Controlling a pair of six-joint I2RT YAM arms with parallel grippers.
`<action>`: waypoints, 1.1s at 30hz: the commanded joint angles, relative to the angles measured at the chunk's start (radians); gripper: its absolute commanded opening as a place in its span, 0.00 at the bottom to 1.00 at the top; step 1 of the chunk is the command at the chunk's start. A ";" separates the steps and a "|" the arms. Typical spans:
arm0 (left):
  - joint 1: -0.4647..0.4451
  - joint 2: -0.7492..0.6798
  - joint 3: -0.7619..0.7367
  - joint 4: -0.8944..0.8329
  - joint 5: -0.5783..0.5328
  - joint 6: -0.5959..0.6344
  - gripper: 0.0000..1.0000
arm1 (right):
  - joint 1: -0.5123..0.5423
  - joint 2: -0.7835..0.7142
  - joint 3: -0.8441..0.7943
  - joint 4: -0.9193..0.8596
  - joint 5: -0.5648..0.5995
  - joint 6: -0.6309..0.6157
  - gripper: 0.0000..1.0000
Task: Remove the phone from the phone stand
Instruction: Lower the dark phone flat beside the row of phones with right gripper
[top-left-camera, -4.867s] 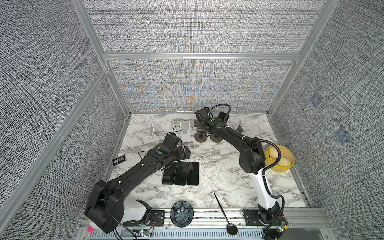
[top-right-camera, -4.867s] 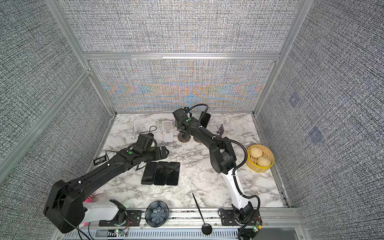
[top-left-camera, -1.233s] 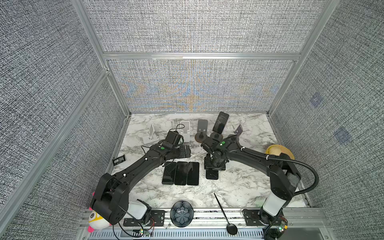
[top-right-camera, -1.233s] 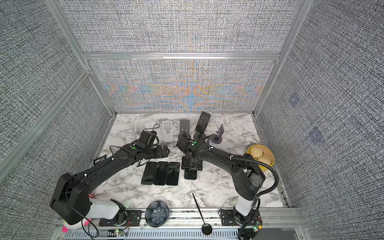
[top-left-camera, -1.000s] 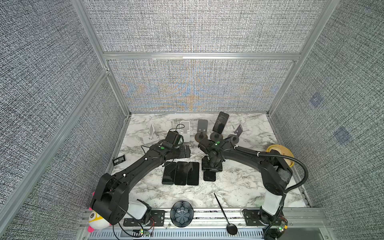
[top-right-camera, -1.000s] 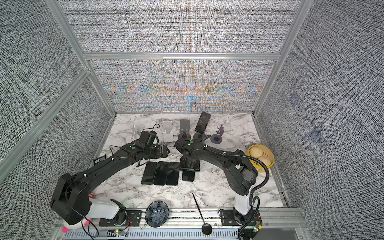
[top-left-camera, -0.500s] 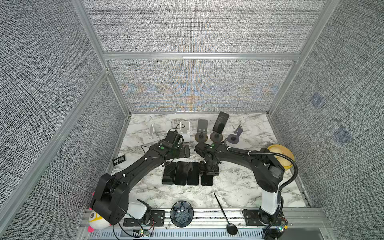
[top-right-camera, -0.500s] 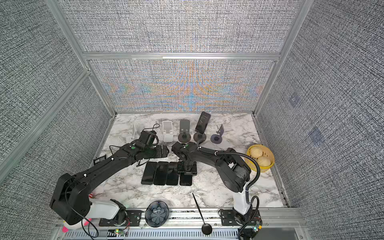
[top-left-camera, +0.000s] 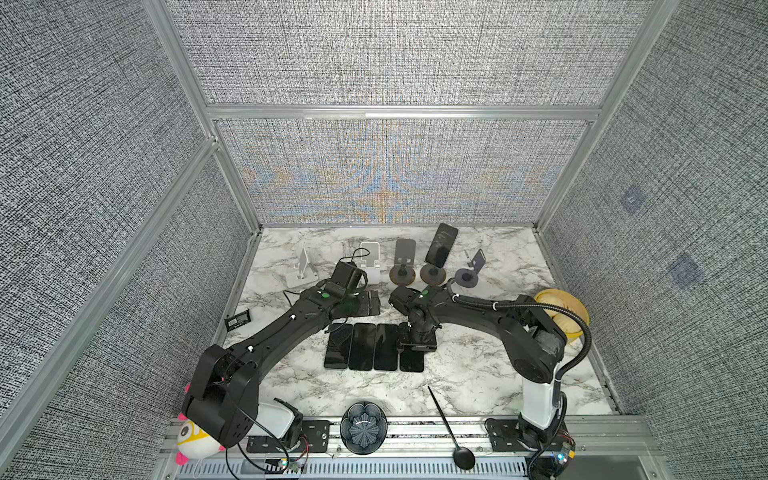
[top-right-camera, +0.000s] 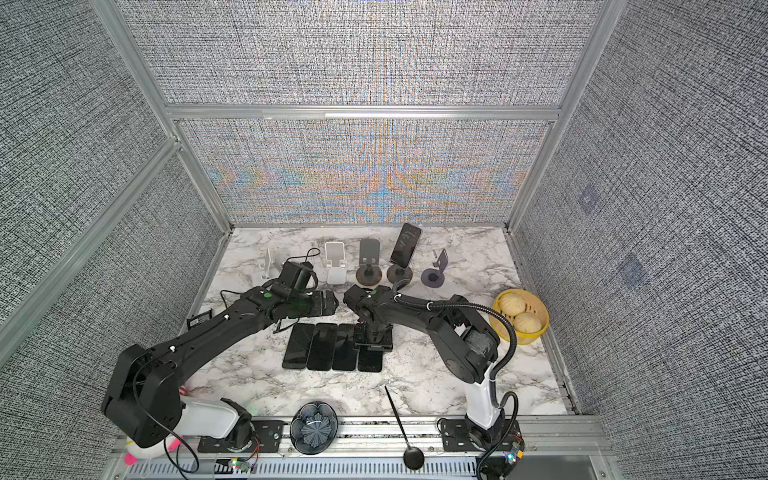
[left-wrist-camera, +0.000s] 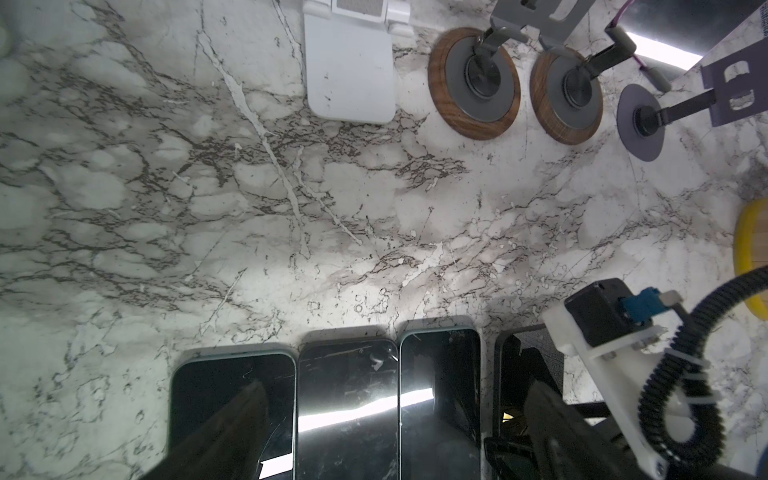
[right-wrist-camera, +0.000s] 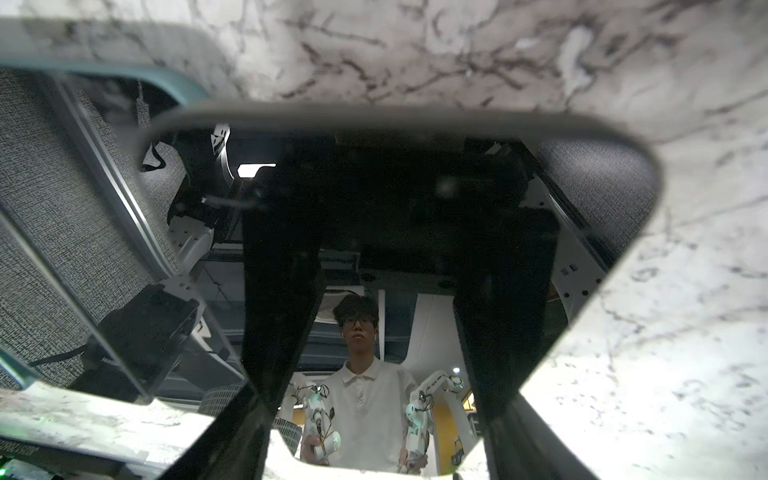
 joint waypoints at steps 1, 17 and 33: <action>0.002 0.001 -0.003 -0.001 0.000 -0.004 0.99 | 0.000 0.000 -0.007 0.004 -0.016 0.008 0.66; 0.002 0.023 -0.002 0.007 0.022 -0.002 0.98 | 0.002 -0.005 -0.021 0.018 -0.014 0.004 0.76; 0.003 0.031 0.006 0.015 0.038 -0.005 0.98 | -0.007 -0.075 -0.081 0.083 -0.047 0.025 0.78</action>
